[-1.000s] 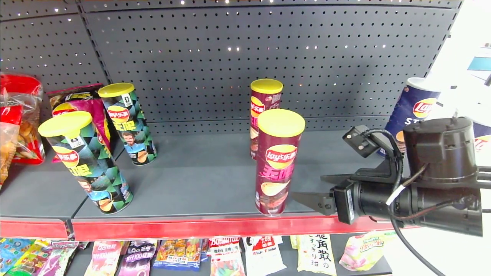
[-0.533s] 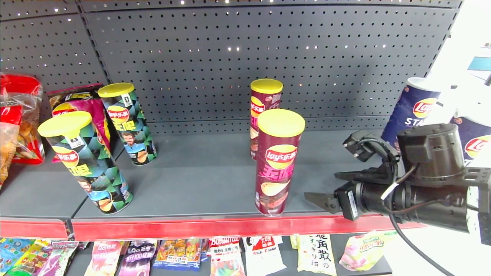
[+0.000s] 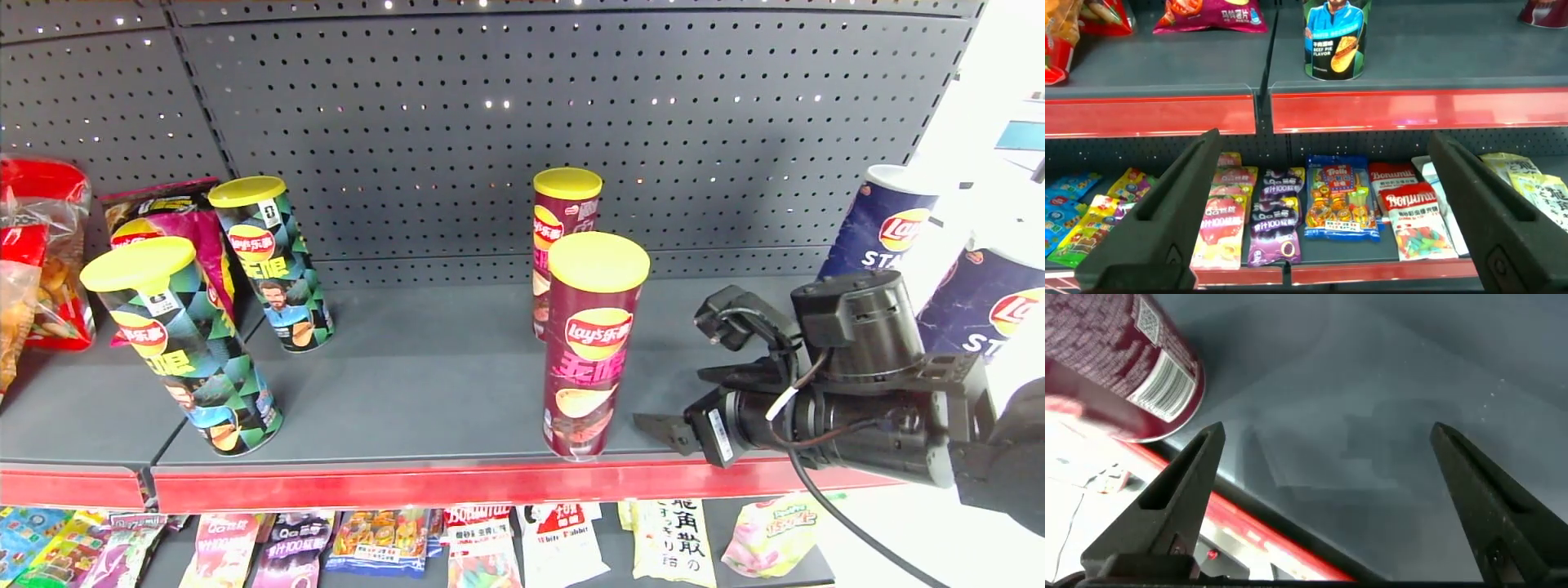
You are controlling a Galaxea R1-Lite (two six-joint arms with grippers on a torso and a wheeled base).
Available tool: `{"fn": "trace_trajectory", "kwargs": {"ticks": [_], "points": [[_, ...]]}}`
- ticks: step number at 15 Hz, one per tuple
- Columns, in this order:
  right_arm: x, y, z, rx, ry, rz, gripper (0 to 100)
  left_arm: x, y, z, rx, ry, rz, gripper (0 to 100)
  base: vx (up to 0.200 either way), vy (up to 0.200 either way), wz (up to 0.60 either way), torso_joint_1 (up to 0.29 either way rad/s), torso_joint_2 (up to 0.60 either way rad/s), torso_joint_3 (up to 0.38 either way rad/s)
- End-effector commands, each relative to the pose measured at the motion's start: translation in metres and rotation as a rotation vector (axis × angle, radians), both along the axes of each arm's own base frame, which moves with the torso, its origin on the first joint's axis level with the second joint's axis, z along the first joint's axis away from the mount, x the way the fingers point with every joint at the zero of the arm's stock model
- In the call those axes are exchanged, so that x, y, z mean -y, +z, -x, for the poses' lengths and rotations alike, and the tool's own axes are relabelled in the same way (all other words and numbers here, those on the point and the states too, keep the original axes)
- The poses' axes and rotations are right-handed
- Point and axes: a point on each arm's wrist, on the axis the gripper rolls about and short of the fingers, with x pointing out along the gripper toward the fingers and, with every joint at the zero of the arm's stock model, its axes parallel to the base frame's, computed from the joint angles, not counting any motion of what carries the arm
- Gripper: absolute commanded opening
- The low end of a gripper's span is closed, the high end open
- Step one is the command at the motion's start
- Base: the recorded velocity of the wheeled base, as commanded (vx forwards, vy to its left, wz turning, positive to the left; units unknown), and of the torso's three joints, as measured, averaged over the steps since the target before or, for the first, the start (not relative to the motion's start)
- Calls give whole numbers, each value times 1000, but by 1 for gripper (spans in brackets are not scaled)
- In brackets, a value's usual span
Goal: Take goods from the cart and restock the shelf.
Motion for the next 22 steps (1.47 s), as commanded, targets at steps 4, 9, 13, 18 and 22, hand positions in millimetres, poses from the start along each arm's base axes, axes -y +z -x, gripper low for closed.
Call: {"fn": "trace_trajectory", "kwargs": {"ticks": [4,9,13,18,22], "points": [[-13,-2,-4,-1,33,4,100,0,0,0,1,0,0,100,0,0,0,0,0,0],[-21,-4,-4,-7,54,9,100,0,0,0,1,0,0,100,0,0,0,0,0,0],[-26,-5,-5,-6,68,8,100,0,0,0,1,0,0,100,0,0,0,0,0,0],[-30,-4,-5,-1,78,9,100,0,0,0,1,0,0,100,0,0,0,0,0,0],[-27,-7,-7,5,62,13,100,0,0,0,1,0,0,100,0,0,0,0,0,0]]}}
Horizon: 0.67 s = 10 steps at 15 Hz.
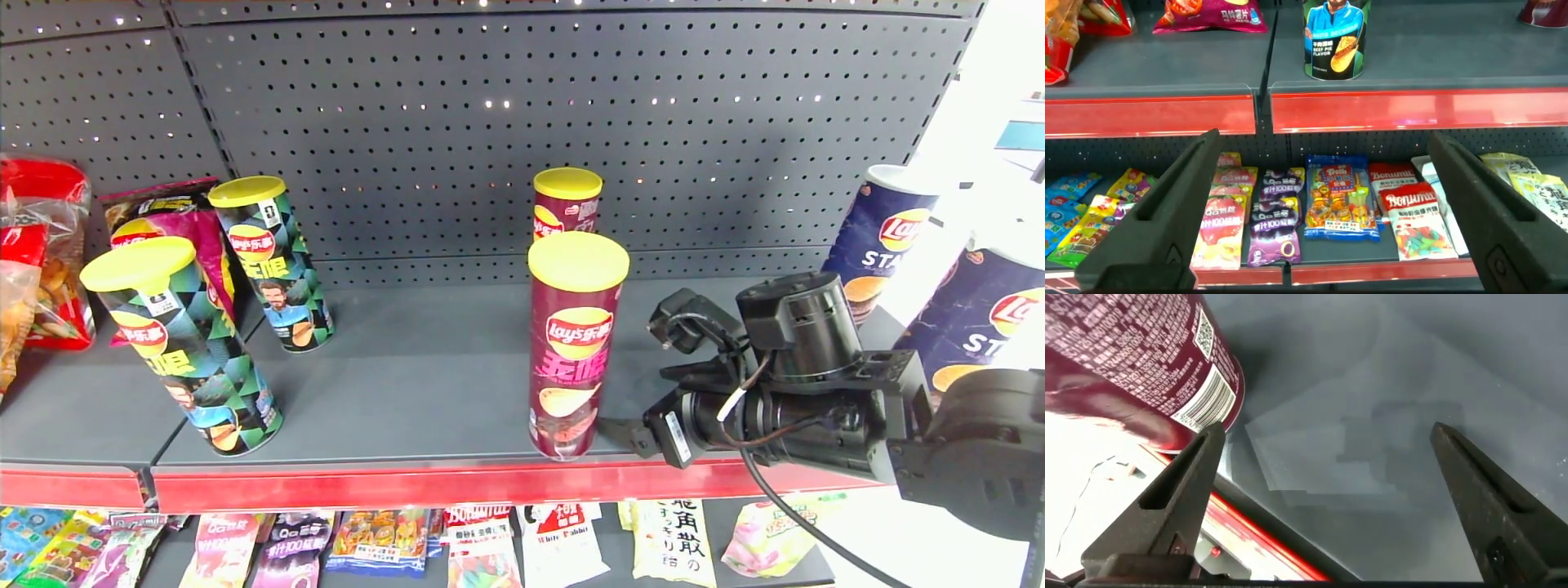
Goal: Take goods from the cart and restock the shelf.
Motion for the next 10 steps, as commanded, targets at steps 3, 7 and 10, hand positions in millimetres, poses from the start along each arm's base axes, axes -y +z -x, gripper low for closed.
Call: {"fn": "trace_trajectory", "kwargs": {"ticks": [3,7,10], "points": [[4,0,-3,12,-35,11,100,0,0,0,1,0,0,100,0,0,0,0,0,0],[-1,-2,-6,22,-31,3,100,0,0,0,1,0,0,100,0,0,0,0,0,0],[-5,-3,-7,45,-19,5,100,0,0,0,1,0,0,100,0,0,0,0,0,0]]}}
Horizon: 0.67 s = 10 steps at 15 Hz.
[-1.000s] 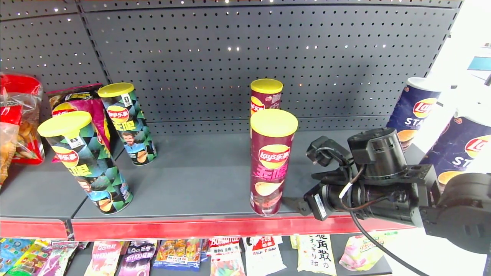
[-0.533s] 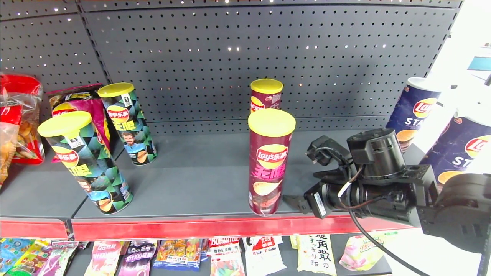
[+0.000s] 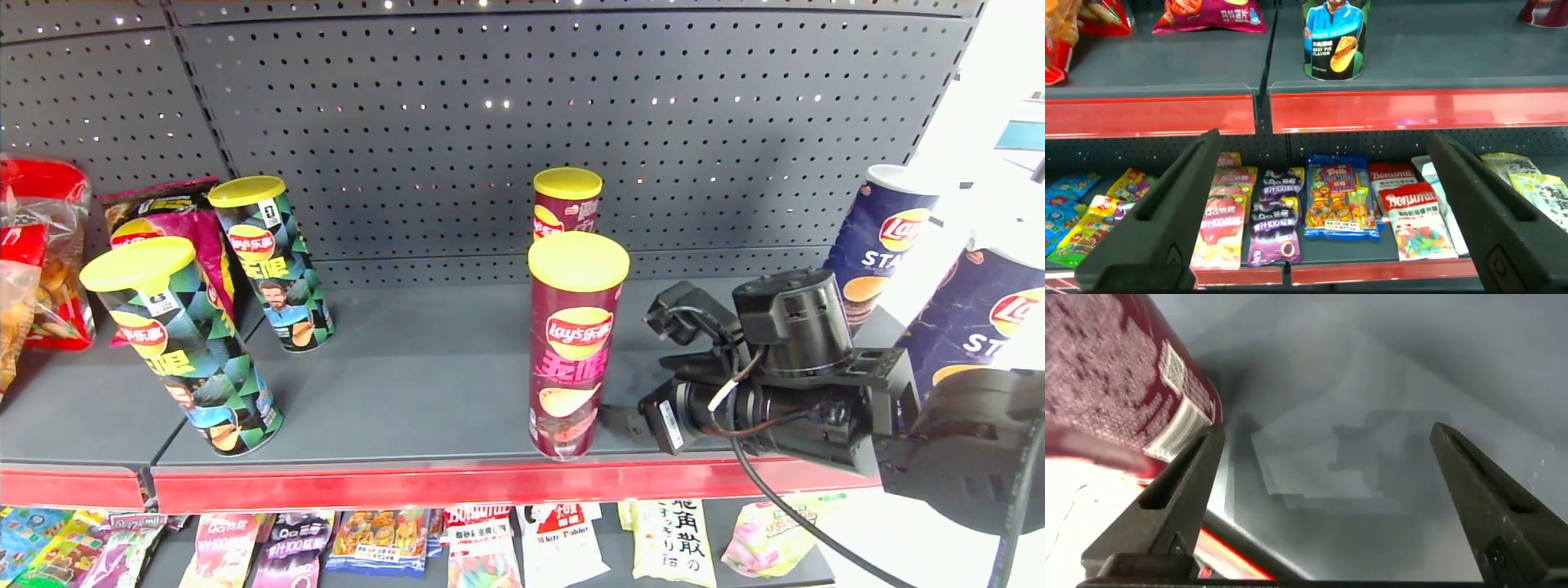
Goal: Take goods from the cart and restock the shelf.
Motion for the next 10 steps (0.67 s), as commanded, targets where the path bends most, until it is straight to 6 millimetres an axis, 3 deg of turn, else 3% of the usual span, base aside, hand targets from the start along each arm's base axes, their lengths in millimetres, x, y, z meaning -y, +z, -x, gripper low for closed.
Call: {"fn": "trace_trajectory", "kwargs": {"ticks": [1,10], "points": [[-3,-2,1,0,8,9,100,0,0,0,1,0,0,100,0,0,0,0,0,0],[-13,1,-1,15,28,-1,100,0,0,0,1,0,0,100,0,0,0,0,0,0]]}}
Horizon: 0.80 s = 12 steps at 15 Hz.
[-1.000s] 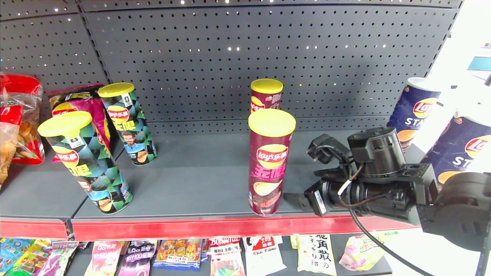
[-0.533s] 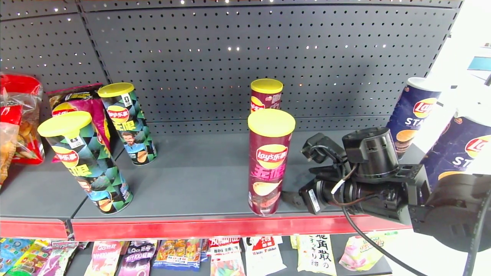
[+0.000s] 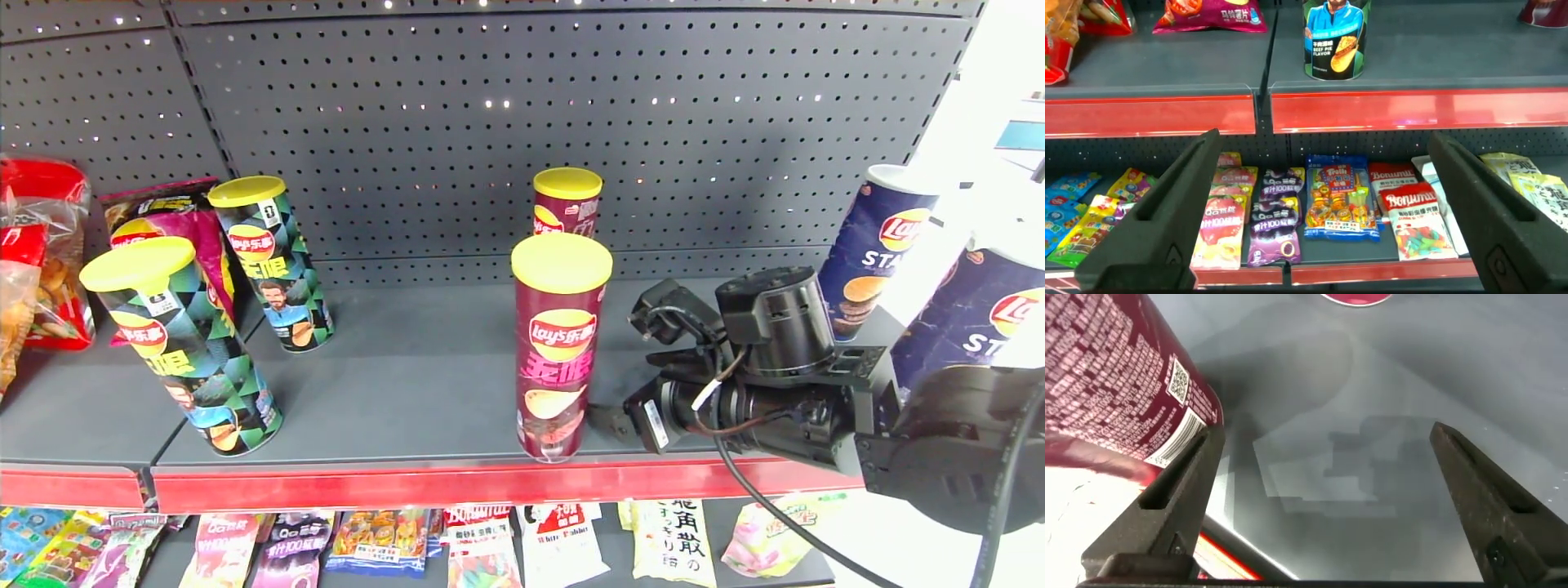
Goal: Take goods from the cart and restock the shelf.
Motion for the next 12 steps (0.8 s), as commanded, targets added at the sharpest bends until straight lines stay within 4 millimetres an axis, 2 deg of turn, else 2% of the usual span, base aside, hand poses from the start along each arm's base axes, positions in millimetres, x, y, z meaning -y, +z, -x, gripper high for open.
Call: {"fn": "trace_trajectory", "kwargs": {"ticks": [1,8,12], "points": [[-1,-1,0,-2,2,2,100,0,0,0,1,0,0,100,0,0,0,0,0,0],[-2,-1,-1,0,2,1,100,0,0,0,1,0,0,100,0,0,0,0,0,0],[17,8,11,14,-39,-15,100,0,0,0,1,0,0,100,0,0,0,0,0,0]]}}
